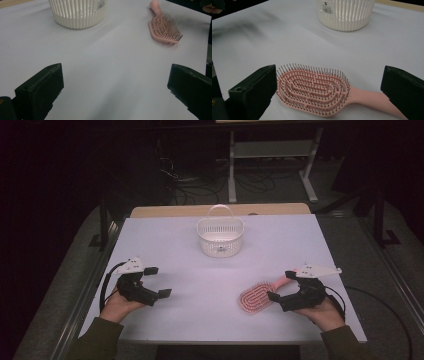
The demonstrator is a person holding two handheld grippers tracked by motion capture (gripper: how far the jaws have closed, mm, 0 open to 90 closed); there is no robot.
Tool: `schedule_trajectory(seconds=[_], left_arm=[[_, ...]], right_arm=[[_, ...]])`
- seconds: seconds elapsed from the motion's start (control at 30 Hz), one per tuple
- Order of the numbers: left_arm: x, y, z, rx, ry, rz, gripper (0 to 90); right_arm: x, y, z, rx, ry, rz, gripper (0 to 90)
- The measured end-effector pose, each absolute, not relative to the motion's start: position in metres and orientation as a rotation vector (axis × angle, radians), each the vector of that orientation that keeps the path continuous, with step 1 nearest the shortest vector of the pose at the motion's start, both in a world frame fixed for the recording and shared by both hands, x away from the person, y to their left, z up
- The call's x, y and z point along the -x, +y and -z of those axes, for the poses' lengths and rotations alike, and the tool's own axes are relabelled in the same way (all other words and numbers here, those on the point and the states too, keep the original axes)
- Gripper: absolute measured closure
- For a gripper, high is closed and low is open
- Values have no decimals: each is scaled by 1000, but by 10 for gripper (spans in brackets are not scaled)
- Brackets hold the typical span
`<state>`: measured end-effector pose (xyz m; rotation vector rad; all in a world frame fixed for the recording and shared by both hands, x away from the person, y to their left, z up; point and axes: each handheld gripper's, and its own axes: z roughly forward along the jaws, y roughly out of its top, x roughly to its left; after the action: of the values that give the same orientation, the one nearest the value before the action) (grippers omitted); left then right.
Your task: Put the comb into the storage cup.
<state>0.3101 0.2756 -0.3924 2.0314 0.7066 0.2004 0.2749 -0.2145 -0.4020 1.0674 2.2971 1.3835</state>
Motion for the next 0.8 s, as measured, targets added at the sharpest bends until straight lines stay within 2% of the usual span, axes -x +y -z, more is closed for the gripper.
schedule_trajectory(seconds=[0.8], left_arm=[[-310, 277, 391, -2026, 695, -208, 0]], right_arm=[[-287, -218, 391, -1081, 2308, -1284, 24]])
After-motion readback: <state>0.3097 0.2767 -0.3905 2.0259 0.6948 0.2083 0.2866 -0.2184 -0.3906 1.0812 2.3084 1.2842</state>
